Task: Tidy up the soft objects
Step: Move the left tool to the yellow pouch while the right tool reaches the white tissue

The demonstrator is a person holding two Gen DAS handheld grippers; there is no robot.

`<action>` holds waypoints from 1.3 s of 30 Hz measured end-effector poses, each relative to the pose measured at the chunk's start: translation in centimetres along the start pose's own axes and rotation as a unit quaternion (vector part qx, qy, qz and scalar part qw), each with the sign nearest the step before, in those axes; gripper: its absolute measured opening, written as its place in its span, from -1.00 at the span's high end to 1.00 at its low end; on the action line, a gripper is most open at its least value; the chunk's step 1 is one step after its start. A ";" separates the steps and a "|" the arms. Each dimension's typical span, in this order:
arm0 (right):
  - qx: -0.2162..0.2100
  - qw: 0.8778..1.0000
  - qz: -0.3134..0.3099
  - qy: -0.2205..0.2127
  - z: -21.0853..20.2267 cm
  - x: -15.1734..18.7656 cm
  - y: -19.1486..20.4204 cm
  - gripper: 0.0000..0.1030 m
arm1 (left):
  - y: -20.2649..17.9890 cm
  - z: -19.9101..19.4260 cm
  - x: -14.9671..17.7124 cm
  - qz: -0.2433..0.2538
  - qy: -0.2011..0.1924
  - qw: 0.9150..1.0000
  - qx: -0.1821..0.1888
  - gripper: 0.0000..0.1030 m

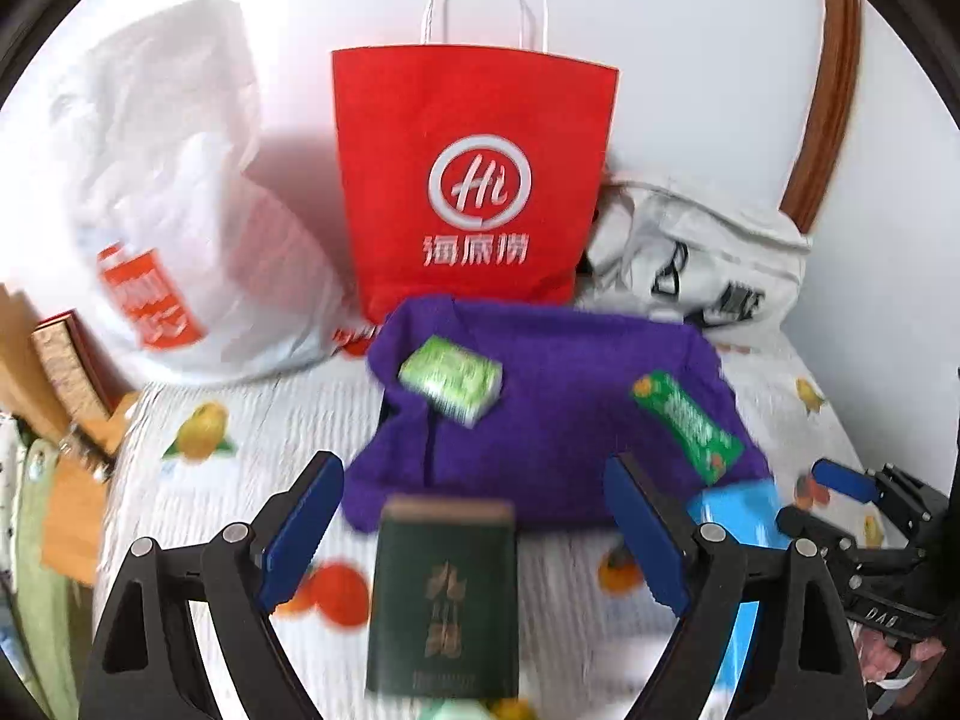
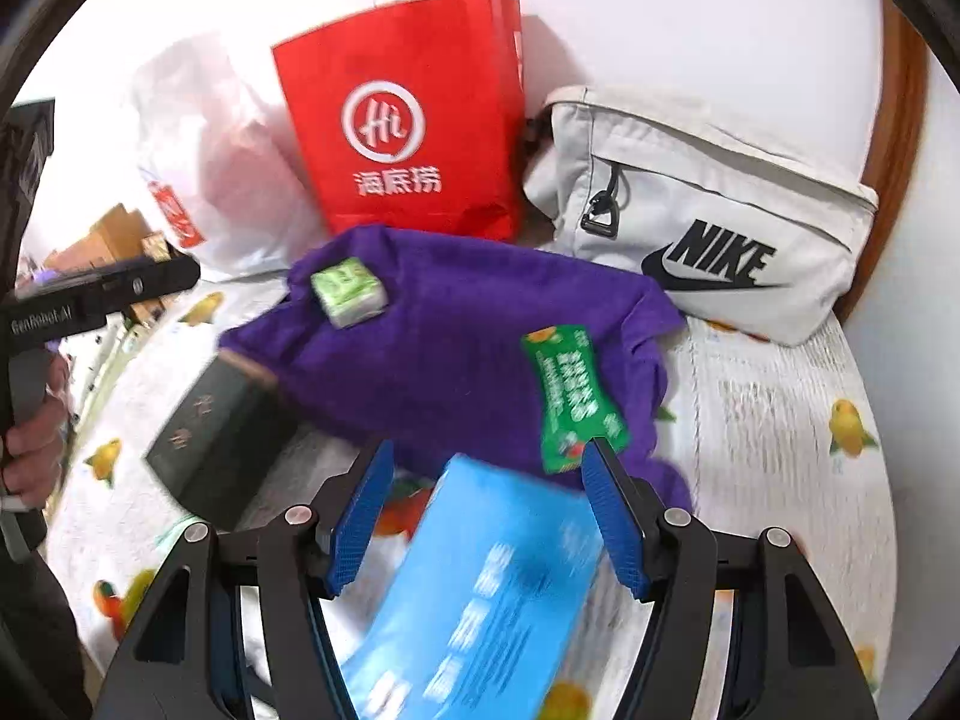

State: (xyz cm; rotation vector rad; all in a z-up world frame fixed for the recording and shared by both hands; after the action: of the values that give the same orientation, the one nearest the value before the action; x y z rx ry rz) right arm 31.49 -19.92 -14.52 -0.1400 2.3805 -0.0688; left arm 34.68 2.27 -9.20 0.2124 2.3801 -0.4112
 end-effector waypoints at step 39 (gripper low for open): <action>-0.023 0.999 -0.009 0.038 -5.9 18.2 3.1 -0.26 | -1.7 0.1 23.8 -0.003 0.092 0.996 0.015 -1.00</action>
State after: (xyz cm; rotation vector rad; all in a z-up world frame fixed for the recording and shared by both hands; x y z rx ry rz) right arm 14.03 -19.01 -22.90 -0.1836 2.4577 -0.0286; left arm 16.66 1.56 -24.80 0.2686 2.5574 -0.4469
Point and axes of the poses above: each gripper's, at about its wrist camera, not at the fingertips, and z roughly the way its jaws point, y to its left, x to its underside, the point moved 7 cm from there along z, roughly the way its jaws point, and after that the axes turned 14 degrees about x, right-handed, at the moved point
